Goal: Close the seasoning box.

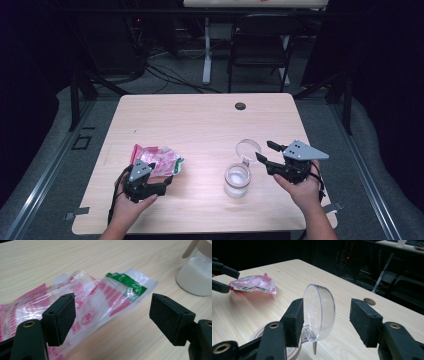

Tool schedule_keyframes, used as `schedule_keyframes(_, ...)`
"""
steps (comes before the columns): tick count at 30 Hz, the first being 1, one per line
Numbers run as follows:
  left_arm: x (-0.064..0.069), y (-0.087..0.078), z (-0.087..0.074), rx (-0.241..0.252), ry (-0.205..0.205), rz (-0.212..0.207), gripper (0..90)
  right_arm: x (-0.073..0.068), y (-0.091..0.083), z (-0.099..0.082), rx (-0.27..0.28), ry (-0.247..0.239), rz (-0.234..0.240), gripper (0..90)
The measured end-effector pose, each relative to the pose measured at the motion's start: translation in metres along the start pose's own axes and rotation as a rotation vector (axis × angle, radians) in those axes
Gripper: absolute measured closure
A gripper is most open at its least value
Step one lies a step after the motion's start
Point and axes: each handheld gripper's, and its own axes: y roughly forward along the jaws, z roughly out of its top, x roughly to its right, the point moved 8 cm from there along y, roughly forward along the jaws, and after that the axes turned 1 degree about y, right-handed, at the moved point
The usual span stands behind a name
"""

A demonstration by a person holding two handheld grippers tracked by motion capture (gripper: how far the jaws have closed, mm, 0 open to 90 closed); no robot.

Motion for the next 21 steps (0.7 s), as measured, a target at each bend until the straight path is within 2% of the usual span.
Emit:
schedule_keyframes(10, 0.014, 0.004, 0.003, -0.003, 0.032, -0.022, 21.5, -0.001, 0.011, -0.013, -0.05, 0.018, 0.02, 45.2)
schedule_keyframes(14, 0.018, 0.004, 0.005, 0.006, 0.038, -0.028, 21.9, -0.003, 0.015, -0.017, -0.078, 0.007, 0.02, 50.5)
schedule_keyframes(21, 0.02, 0.004, 0.009, 0.016, 0.036, -0.042, 22.5, -0.006, 0.015, -0.017, -0.071, -0.037, 0.042, 62.8)
